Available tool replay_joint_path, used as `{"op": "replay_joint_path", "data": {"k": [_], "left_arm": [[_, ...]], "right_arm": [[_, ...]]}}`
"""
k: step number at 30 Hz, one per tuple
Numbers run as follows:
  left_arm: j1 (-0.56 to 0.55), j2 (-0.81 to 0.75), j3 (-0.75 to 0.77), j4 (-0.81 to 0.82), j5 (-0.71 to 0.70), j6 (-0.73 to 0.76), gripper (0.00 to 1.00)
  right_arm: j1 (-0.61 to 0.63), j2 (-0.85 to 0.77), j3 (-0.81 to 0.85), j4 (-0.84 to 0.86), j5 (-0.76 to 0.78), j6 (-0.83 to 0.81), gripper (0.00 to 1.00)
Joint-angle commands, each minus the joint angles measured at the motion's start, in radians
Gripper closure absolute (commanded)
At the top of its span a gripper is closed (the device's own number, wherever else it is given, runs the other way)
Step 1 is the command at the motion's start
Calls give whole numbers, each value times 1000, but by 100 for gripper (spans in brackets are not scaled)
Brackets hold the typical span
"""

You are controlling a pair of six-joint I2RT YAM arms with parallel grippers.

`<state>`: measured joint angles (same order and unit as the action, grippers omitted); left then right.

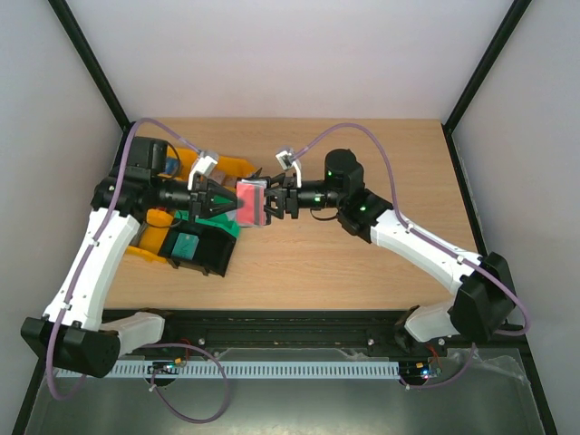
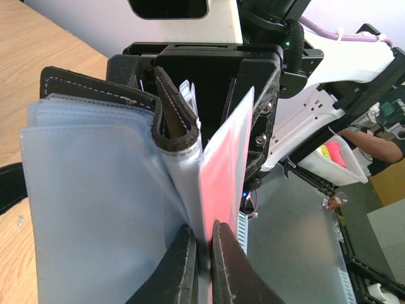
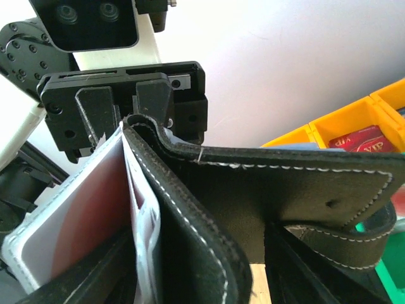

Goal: Take the credit cards out of the card holder

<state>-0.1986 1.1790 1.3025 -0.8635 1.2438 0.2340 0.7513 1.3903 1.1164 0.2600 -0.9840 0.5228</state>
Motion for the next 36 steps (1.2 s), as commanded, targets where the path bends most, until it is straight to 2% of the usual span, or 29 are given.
{"op": "replay_joint_path", "data": {"k": [1,6,9,15,19,24,27,30,33,36], "left_arm": [[-39,13,-27,86,-75,-35,98],[-38,3,4,52,-94,-19,98],[-37,-6,11,37,-77,5,98],[-35,1,26,3,-67,49,98],[-29,2,15,5,-88,59,98],[-21,-3,-21,32,-99,46,98],[-18,-18,-49,74,-100,5,98],[-12,-21,-80,116,-112,-34,89],[-10,-11,-101,161,-101,-75,72],[3,-3,-101,187,-94,-102,68]], "right_arm": [[50,-7,-6,138,-50,10,43],[50,-9,17,109,-106,-1,38],[49,-20,26,54,-67,-46,41],[51,-35,2,70,-77,-32,62],[50,-32,20,19,-34,-51,86],[49,-13,9,17,-9,-12,98],[49,-40,-61,110,4,49,98],[49,-62,-94,145,22,61,98],[48,-63,-96,135,28,55,99],[41,-61,-98,128,24,48,98]]}}
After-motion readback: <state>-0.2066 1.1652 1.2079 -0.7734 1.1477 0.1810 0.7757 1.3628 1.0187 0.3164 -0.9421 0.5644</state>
